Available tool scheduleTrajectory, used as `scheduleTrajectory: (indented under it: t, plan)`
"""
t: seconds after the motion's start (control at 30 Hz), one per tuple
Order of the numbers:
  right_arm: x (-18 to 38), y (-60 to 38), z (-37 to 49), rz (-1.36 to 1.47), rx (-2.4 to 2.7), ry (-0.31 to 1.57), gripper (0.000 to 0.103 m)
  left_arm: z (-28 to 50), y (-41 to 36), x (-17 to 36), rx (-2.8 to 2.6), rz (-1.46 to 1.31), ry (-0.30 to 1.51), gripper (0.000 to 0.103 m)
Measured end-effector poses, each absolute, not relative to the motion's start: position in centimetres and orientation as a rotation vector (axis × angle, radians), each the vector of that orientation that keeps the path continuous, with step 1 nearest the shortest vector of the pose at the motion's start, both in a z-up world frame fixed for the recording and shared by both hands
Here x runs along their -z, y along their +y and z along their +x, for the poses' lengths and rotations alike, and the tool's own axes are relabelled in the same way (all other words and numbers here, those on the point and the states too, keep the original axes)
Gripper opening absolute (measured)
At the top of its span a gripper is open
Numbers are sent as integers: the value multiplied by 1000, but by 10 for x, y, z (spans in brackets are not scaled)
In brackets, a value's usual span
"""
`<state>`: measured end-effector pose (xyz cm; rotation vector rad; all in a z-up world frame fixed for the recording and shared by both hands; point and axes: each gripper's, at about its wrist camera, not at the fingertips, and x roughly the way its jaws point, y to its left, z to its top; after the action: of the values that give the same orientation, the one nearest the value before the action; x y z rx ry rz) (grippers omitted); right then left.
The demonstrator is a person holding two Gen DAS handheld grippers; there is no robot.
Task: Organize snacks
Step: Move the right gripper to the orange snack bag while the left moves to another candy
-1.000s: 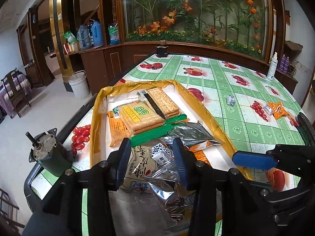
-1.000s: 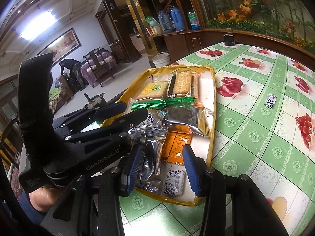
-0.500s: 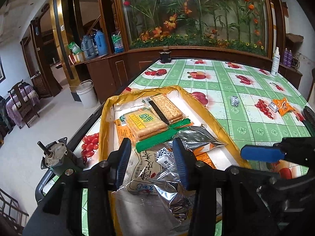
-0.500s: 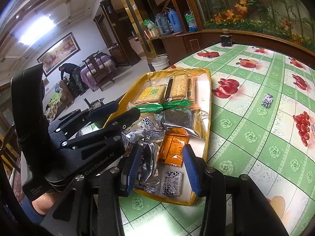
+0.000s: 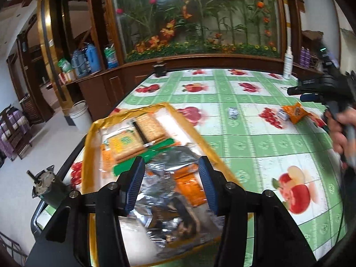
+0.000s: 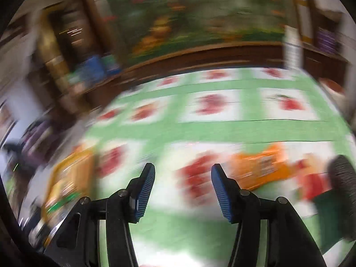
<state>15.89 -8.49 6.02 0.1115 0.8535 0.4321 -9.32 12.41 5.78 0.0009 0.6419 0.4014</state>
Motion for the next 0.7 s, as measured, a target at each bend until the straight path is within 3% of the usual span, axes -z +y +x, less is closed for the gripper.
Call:
scheduleTrajectory:
  t: [0.23, 0.47, 0.53, 0.67, 0.7]
  plan:
    - [-24, -123, 217, 155, -311, 940, 56, -86, 103, -58, -335, 26, 658, 48]
    - [-13, -114, 173, 343, -582, 1210, 56, -74, 99, -64, -274, -5, 669, 49]
    - [-24, -114, 159, 360, -665, 1184, 54, -70, 99, -65, -252, -18, 681, 51]
    - [-49, -108, 145, 209, -663, 1026, 71, -61, 98, -73, -210, -34, 697, 52]
    - [-49, -104, 142, 200, -717, 1025, 71, -60, 98, -75, -205, -33, 698, 52]
